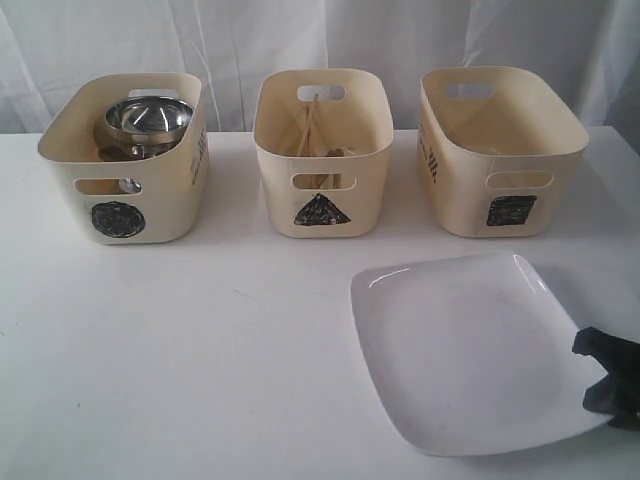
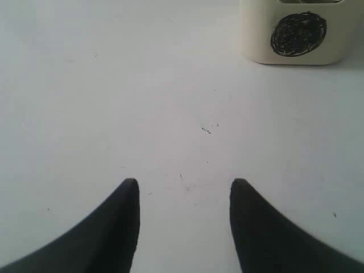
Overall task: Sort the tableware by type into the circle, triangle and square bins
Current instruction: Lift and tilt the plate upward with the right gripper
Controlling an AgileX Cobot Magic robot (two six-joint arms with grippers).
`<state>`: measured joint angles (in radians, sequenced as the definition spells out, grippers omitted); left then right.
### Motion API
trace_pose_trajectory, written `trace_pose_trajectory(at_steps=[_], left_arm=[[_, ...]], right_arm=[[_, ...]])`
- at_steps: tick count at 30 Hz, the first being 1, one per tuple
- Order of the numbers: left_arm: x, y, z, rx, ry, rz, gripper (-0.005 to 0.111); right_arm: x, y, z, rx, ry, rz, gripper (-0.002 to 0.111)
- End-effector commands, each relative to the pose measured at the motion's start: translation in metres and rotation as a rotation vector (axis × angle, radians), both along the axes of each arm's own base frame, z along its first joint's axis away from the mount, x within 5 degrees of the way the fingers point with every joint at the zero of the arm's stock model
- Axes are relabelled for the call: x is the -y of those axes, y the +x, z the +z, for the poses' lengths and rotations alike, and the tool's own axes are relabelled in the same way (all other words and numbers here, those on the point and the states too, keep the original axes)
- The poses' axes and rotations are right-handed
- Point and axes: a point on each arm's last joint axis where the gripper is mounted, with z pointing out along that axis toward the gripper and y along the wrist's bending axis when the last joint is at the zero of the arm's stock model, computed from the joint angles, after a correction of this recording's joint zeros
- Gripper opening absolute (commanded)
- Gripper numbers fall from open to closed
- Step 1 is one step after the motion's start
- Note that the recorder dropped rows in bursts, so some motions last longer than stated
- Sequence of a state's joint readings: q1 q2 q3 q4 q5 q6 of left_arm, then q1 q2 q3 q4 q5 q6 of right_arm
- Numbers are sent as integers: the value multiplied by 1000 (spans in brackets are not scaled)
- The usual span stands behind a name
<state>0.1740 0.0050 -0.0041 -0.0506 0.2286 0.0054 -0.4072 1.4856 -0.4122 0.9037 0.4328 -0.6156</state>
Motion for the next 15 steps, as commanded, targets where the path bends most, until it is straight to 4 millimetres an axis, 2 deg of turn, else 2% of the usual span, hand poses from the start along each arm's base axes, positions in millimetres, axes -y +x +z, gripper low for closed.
trace_pose_trajectory(at_steps=[1,4,8,15], left_arm=[[0,0,-1,-2,1,0,54],[0,0,-1,-2,1,0,54],[0,0,-1,-2,1,0,54],[0,0,-1,-2,1,0,54]], right_arm=[[-2,-4,0,-2,-25,91,0],[-3,-4,8,36,-29,99,0],[-12,-5,32,167,9,106,0],[-21,-8,62,319,78,52,0]])
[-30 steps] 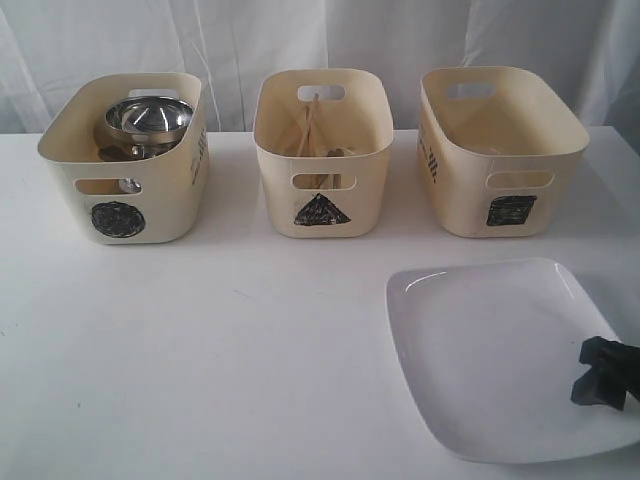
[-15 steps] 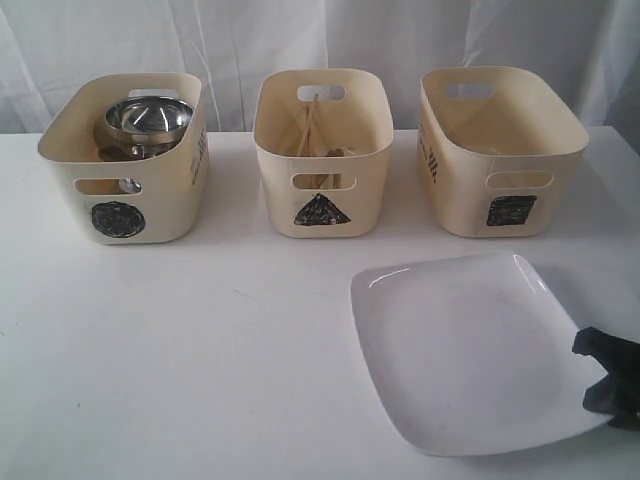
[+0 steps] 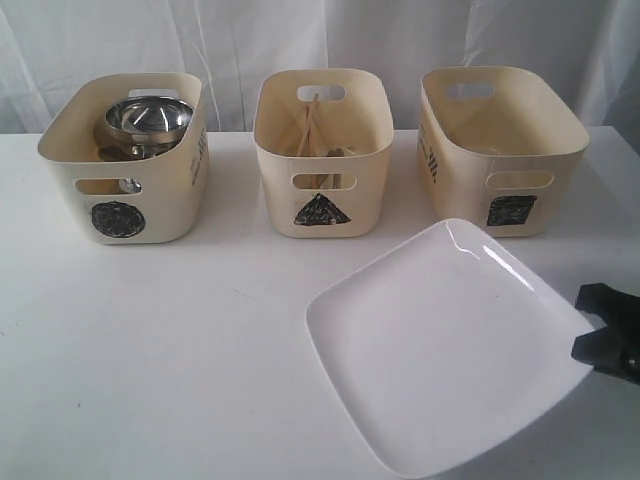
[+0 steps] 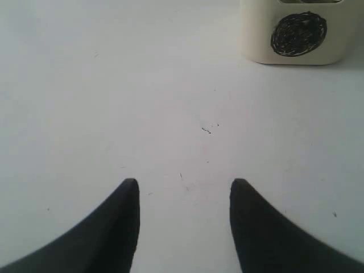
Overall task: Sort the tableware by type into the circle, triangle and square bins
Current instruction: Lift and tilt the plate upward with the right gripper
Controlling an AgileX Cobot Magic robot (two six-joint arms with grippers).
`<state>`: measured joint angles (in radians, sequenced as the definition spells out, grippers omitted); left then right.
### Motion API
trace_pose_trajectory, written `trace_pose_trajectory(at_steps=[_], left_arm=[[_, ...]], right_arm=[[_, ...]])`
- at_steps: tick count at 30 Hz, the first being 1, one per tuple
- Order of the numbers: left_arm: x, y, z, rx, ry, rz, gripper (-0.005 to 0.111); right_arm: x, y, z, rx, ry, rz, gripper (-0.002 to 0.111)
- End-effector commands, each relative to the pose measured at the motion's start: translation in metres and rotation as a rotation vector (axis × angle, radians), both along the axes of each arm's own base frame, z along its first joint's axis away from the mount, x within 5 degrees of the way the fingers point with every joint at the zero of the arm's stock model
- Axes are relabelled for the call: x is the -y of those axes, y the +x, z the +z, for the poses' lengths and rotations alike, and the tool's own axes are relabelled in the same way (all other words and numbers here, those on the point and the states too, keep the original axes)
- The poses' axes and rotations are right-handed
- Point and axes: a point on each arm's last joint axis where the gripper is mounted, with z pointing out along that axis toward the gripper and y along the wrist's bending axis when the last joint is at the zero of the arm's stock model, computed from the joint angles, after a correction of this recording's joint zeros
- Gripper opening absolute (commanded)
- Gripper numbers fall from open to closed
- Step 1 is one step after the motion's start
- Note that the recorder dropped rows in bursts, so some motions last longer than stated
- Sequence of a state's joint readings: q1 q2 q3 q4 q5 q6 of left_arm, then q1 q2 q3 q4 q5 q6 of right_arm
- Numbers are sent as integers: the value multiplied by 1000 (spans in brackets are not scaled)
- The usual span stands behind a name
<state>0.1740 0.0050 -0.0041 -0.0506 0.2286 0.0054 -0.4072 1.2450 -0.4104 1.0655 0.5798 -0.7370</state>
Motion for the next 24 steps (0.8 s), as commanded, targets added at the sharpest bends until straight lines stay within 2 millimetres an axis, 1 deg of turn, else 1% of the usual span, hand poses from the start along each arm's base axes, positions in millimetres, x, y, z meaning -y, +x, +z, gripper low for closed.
trace_pose_trajectory(at_steps=[1,8,11,14,18,21,24], left_arm=[[0,0,-1,-2,1,0,54],[0,0,-1,-2,1,0,54],[0,0,-1,-2,1,0,54],[0,0,-1,-2,1,0,54],[0,0,-1,-2,1,0,54],[0,0,-1,-2,1,0,54],[0,0,-1,-2,1,0,54]], right_arm=[[-4,-2,18,100,30,-21,0],[-2,7,49,219,-9,-1,0],[-1,10,59,254,-25,4,0],[-3,9,65,274,-20,23,0],[-7,3,74,310,-27,48,0],[-9,-3,85,370,-54,32,0],[-6,-2,87,382,-75,3,0]])
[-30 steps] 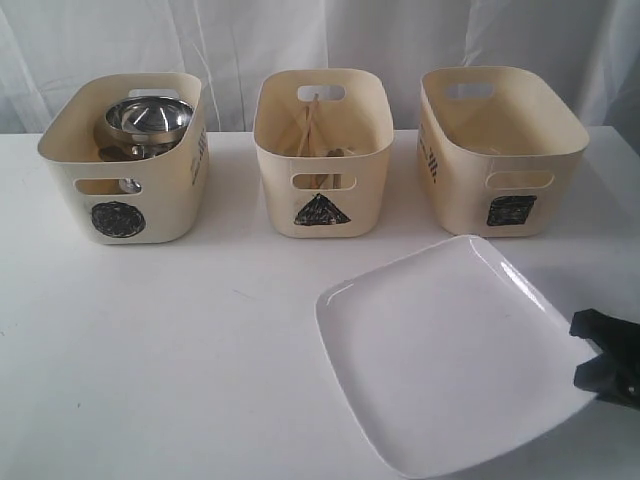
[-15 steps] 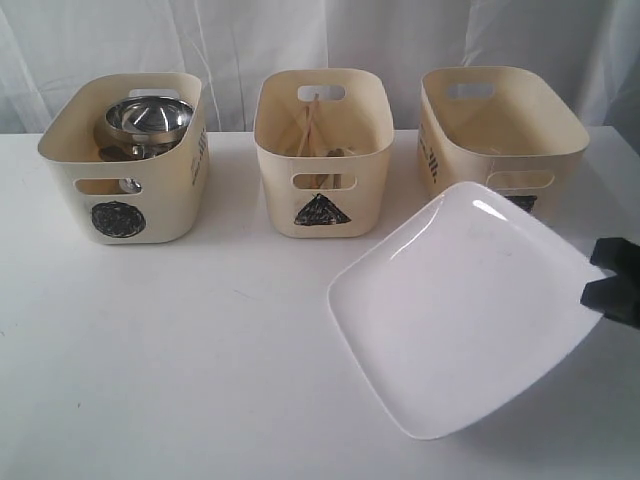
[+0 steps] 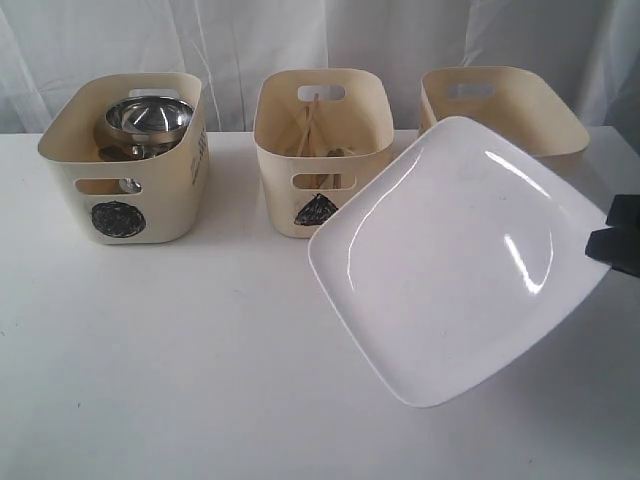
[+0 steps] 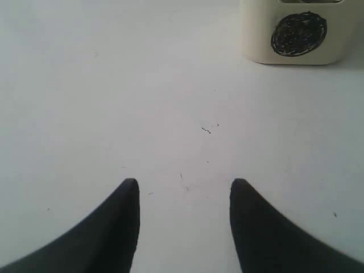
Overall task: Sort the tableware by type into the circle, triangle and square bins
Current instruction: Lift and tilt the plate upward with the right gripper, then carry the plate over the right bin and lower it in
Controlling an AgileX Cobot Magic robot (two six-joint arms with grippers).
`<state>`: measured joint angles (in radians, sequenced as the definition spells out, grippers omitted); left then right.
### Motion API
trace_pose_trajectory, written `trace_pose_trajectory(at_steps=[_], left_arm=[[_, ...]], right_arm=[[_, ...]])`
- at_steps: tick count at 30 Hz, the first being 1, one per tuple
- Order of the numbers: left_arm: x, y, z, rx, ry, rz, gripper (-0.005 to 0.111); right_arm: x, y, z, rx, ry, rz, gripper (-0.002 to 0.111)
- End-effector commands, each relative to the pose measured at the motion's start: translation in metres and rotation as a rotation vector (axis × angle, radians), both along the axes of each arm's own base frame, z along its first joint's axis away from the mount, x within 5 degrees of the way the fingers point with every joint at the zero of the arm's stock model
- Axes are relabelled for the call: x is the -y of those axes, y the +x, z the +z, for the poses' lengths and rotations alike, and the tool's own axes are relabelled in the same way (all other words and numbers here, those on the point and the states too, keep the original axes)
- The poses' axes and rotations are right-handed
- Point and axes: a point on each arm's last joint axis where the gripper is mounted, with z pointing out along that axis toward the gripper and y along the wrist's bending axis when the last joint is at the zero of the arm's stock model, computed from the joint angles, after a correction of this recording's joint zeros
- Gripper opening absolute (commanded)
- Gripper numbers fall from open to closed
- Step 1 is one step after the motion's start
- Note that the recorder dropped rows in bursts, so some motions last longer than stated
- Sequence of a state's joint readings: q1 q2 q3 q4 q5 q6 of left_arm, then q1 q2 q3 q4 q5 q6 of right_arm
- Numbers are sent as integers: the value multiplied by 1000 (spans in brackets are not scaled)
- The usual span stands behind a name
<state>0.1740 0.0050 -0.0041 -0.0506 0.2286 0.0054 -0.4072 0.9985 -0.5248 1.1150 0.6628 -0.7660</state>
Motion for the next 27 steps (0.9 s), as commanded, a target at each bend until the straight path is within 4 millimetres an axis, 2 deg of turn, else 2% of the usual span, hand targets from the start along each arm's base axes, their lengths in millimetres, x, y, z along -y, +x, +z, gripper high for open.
trace_pose_trajectory(at_steps=[1,3,5,8,16,23,27], left_arm=[[0,0,-1,-2,1,0,54],[0,0,-1,-2,1,0,54],[0,0,-1,-2,1,0,54],[0,0,-1,-2,1,0,54],[0,0,-1,-2,1,0,54],[0,0,-1,-2,1,0,54],[0,0,-1,-2,1,0,54]], right_arm=[[3,2,8,49,5,-54,0],[4,2,11,62,-5,-65,0],[5,2,22,104,-24,-70,0],[9,3,51,216,-85,-118,0],[27,7,103,411,-204,-291,0],[43,6,137,528,-386,-429,0],[51,14,144,535,-456,-449,0]])
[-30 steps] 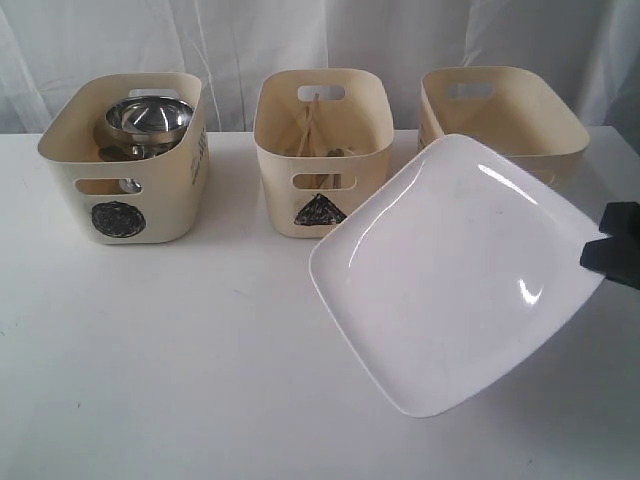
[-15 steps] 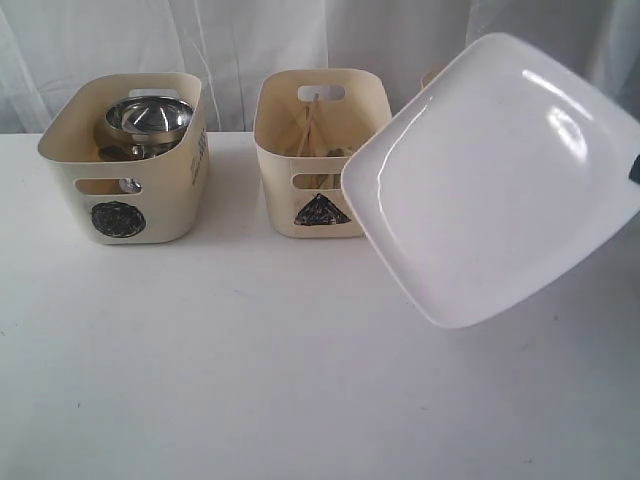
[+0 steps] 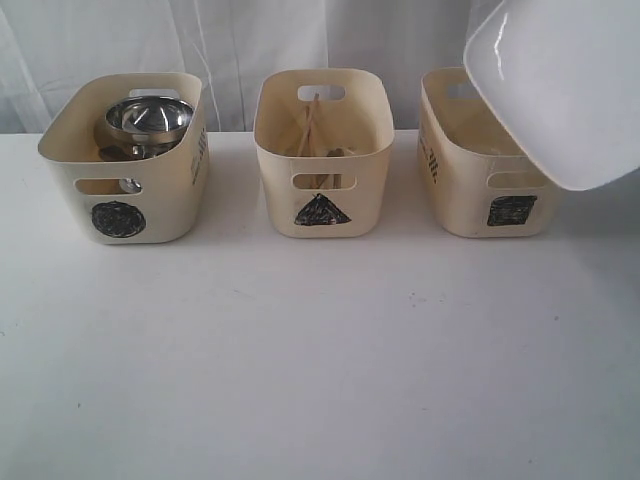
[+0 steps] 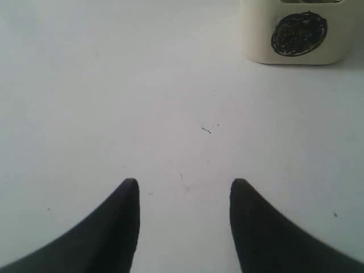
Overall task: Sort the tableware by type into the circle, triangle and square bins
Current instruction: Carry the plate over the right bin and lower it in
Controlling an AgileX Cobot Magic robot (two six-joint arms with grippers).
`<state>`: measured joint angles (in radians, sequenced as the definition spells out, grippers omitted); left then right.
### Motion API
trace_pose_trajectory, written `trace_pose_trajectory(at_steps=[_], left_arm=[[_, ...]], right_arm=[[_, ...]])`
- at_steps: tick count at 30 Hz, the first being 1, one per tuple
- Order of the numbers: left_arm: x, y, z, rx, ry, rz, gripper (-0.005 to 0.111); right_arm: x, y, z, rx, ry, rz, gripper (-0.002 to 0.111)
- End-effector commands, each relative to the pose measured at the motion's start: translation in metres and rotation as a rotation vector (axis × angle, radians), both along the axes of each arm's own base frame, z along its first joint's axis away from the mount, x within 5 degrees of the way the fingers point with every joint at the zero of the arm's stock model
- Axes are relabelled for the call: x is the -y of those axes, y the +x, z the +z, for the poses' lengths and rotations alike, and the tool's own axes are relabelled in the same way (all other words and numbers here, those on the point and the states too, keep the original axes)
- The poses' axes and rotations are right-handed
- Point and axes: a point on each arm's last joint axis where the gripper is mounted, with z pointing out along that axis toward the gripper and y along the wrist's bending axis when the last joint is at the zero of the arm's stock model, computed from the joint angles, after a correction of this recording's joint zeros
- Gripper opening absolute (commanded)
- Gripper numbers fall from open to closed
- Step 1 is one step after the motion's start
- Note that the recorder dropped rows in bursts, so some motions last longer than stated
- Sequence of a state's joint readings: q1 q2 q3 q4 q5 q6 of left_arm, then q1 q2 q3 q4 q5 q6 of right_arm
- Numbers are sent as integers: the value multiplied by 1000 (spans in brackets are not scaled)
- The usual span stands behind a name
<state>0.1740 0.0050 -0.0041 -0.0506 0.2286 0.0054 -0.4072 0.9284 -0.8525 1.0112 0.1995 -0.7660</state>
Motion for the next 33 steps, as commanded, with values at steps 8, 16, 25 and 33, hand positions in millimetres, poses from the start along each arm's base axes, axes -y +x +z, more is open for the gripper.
trace_pose_trajectory(at_steps=[8,16,25,33], left_arm=[[0,0,-1,-2,1,0,54],[0,0,-1,-2,1,0,54],[0,0,-1,-2,1,0,54],[0,0,-1,-2,1,0,54]], right_arm=[[26,33,24,48,-84,-116,0],[36,59,37,57,-186,-147,0],[33,107,29,34,-296,-158,0],[29,150,13,8,-369,-182,0]])
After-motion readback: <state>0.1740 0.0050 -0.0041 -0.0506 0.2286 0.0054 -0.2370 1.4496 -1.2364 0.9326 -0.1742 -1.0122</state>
